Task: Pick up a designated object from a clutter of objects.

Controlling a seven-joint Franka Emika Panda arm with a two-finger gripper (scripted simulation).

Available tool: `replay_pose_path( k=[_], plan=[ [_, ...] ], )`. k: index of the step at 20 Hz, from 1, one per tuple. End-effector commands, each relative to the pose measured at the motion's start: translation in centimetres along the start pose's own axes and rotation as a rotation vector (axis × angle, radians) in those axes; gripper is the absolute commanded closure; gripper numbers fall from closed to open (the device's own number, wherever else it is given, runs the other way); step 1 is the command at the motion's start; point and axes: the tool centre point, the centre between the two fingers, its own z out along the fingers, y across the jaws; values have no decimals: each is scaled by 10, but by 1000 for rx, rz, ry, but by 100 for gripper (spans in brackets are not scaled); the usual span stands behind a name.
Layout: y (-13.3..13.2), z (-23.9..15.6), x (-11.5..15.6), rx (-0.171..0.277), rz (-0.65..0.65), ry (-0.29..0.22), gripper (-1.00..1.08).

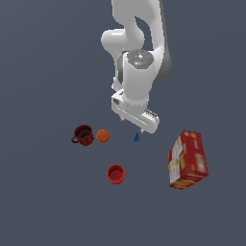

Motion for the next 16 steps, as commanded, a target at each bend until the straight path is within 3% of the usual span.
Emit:
replay_pose_path(
  k=[1, 16],
  plan=[
    [-2, 10, -5, 2, 57, 2, -92],
    [-7, 65, -34, 13, 379, 6, -92]
  ],
)
